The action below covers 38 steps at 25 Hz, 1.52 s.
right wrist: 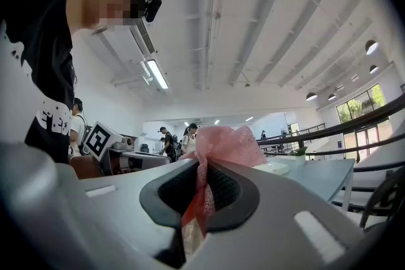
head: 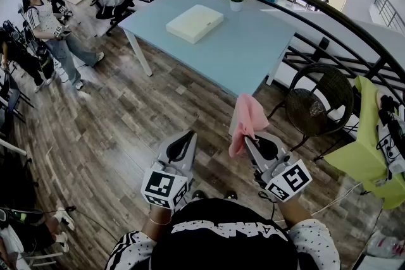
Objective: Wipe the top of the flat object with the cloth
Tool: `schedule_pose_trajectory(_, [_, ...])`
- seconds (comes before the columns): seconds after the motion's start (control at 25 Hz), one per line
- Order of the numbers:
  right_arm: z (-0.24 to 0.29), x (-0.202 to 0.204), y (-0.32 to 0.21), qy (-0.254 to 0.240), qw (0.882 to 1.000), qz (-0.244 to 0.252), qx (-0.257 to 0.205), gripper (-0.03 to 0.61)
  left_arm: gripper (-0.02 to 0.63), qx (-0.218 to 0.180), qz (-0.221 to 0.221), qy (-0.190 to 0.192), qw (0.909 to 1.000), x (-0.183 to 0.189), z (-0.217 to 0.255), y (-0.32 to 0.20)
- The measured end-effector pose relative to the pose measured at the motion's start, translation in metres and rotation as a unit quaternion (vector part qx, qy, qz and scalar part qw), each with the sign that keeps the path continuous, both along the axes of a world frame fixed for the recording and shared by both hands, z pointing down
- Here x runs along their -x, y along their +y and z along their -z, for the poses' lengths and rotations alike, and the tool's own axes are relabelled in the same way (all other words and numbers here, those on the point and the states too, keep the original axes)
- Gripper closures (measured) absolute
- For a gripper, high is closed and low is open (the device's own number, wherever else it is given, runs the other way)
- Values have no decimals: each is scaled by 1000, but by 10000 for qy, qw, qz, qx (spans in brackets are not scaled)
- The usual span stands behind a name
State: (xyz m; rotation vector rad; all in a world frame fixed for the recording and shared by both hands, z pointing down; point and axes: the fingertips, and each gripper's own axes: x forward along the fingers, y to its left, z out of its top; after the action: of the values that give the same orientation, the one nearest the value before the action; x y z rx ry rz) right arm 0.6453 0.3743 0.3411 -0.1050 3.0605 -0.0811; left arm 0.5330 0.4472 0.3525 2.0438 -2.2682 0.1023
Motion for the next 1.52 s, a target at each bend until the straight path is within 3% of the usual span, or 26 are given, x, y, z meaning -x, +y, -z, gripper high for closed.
schedule_pose_trajectory(1.2, [-26, -53, -75, -319, 9981, 295, 448, 554, 614, 218, 484, -176, 9984, -47, -19, -58])
schedule_pose_trajectory(1.52, [-36, -33, -81, -256, 9975, 373, 546, 554, 614, 247, 630, -119, 9976, -26, -27, -60])
